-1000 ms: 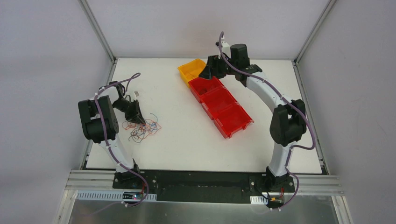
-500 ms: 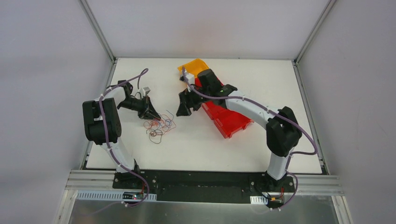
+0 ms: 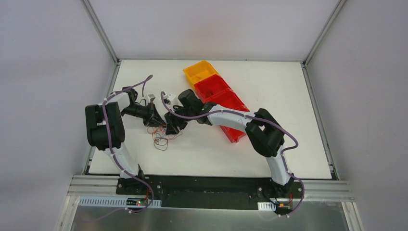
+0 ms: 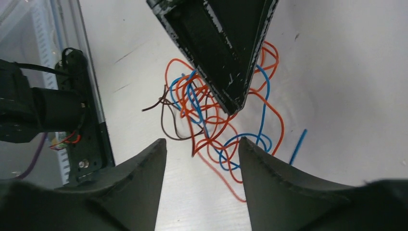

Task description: Untangle the cables

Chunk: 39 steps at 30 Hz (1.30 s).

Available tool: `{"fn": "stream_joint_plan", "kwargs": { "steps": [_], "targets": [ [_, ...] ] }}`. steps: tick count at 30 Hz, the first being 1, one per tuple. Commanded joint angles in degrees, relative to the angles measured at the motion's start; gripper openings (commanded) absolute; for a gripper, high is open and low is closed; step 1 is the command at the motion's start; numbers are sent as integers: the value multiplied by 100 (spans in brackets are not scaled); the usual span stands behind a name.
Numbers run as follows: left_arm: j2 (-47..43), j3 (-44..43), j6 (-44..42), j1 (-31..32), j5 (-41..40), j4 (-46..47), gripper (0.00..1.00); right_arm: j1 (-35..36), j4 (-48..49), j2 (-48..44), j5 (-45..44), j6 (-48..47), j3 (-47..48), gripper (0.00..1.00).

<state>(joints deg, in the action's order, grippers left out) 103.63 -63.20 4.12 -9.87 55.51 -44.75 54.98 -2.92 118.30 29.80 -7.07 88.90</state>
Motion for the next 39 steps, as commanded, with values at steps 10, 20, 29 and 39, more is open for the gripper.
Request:
{"fn": "stream_joint_plan", "kwargs": {
  "steps": [10, 20, 29, 39],
  "targets": [
    [-480, 12, -165, -582, -195, -366, 15, 110, 748, -430, -805, -362, 240, 0],
    [-1618, -558, -2245, -2406, 521, -615, 84, -8, 802, -1282, -622, 144, 457, 0],
    [-3106, -53, -3550, -2050, 2541, -581, 99, -72, 620, -1136, -527, 507, 1300, 0],
    [-4315, 1385, -29, -625, 773, 4246, 87, -9, 591, -1055, -334, 1113, 1865, 0]
  ]
}}
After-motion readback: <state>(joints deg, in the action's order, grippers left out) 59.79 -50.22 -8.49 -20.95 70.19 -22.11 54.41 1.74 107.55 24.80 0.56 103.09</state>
